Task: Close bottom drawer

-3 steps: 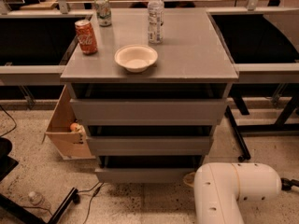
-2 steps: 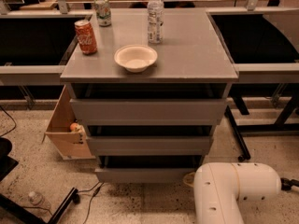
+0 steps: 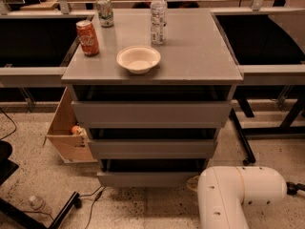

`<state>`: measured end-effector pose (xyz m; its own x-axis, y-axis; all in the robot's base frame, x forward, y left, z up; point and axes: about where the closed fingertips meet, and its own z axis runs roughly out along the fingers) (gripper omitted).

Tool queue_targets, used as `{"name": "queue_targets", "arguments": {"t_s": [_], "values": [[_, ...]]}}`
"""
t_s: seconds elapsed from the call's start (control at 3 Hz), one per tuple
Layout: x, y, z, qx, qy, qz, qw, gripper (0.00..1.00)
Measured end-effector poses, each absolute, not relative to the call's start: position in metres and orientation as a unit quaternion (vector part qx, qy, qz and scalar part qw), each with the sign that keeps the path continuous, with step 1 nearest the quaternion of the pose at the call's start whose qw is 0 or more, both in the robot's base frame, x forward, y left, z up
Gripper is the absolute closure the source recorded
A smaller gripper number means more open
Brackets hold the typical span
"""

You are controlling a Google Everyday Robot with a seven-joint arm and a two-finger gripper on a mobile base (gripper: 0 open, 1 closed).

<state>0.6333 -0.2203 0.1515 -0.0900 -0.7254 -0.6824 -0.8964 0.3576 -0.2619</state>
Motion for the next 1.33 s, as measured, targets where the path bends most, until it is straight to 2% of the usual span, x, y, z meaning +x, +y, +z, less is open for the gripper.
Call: {"name": "queue_targets", "arguments": {"t_s": [0.33,0.67,1.0,1.33], "values": [[0.6333,-0.2203,0.1515,-0.556,0.730,0.112,0.382,0.05],[0.6333,-0.2202,0.1515,-0.556,0.730,0.112,0.382,0.00],[0.6333,-0.2202,0.1515,-0.556,0.730,0.112,0.382,0.03],[0.6333,-0.2200,0.1514,-0.556,0.730,0.112,0.382,0.26]]}}
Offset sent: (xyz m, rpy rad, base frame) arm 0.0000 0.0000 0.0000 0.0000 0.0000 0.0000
